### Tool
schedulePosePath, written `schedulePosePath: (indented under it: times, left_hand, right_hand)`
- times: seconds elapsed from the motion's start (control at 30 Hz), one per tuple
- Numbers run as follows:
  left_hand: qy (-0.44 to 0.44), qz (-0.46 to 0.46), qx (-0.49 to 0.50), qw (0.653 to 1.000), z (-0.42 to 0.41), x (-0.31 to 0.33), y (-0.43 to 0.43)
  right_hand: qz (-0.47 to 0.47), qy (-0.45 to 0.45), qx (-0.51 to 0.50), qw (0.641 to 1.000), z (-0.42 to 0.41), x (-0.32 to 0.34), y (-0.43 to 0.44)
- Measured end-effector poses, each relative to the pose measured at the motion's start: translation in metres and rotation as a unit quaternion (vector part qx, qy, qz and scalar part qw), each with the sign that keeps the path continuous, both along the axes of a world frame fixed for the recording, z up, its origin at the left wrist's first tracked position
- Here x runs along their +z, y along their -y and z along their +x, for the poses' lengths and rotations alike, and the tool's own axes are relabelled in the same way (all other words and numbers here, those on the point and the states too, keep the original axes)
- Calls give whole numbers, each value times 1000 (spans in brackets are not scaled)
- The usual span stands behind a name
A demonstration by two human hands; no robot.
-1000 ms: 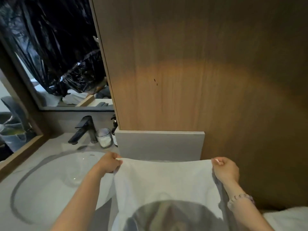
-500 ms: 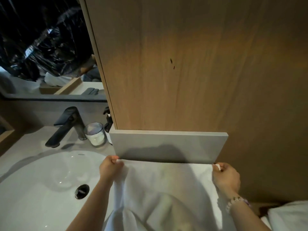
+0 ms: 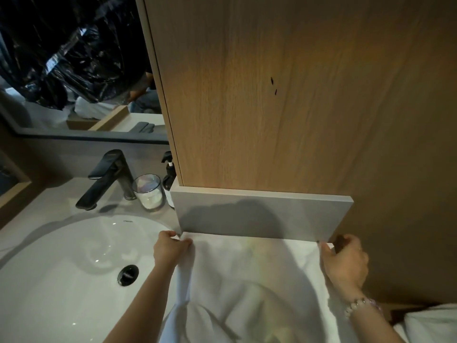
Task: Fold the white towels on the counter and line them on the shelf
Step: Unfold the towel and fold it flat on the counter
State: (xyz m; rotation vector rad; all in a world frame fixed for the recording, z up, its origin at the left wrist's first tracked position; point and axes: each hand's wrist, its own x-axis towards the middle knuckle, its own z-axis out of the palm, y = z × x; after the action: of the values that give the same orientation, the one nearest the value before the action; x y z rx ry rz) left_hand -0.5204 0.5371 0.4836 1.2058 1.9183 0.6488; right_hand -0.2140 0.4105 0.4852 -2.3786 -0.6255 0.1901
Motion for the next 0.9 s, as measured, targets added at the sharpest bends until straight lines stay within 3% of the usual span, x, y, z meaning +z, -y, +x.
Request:
schedulePosePath:
  times: [0.1, 0.2, 0.27, 0.37, 0.53, 0.77, 0.9]
  left_hand:
    - [21, 34, -24, 999, -13, 7, 18]
    - [70, 23, -65, 995, -37, 15, 47]
    - [79, -9, -122, 989, -53, 18, 71]
    - [78, -59, -197, 976, -65, 20, 105]
    - [72, -58, -221, 971, -76, 22, 140]
    - [139, -46, -237, 960, -90, 25, 173]
    - [181, -38, -220, 958, -79, 34, 162]
  right_hand:
    - [96, 65, 87, 989, -41, 9, 10]
    - [124, 126, 302, 937, -91, 9, 5]
    - [79, 153, 456, 873, -120, 17, -9]
    - [-49, 82, 588, 803, -160, 25, -30]
    - [-189, 8, 637, 747, -195, 15, -30]
    - [-277, 93, 655, 697, -200, -1, -26]
    - [-278, 47, 638, 717, -197, -2, -24]
